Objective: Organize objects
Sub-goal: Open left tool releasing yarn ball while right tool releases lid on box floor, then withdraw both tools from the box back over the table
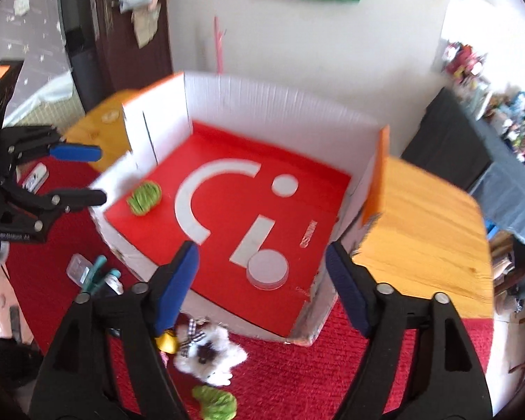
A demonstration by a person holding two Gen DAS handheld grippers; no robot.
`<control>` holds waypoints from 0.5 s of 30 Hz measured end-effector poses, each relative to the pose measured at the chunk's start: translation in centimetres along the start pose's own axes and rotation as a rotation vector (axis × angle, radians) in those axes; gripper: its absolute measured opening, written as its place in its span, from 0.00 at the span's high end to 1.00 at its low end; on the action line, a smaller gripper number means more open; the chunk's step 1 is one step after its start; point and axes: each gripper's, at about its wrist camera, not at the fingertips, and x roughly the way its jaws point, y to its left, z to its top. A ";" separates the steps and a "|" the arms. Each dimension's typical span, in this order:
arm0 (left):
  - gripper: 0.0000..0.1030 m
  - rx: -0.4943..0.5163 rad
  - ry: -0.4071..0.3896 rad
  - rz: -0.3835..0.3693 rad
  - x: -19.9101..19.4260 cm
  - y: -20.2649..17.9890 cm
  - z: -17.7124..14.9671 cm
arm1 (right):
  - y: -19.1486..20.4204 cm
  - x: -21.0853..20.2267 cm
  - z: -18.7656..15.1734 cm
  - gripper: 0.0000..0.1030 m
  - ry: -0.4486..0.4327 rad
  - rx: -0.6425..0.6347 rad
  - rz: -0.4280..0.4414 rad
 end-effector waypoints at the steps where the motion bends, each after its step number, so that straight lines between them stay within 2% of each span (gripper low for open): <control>1: 0.35 -0.010 -0.026 0.019 -0.4 -0.3 -0.1 | 0.1 -1.6 -0.1 0.17 -0.040 -0.006 -0.028; 5: 0.26 -0.053 -0.113 0.068 -4.1 -0.7 -1.0 | 1.1 -4.9 -0.6 0.12 -0.136 0.023 -0.068; 7: 0.23 -0.073 -0.141 0.088 -4.4 -1.4 -1.2 | 1.5 -6.3 -0.8 0.10 -0.175 0.036 -0.073; 9: 0.16 -0.102 -0.180 0.101 -5.7 -1.6 -1.7 | 1.8 -7.2 -1.2 0.06 -0.193 0.067 -0.061; 15: 0.07 -0.172 -0.265 0.124 -8.2 -2.6 -3.5 | 2.4 -9.2 -3.0 0.06 -0.250 0.142 -0.067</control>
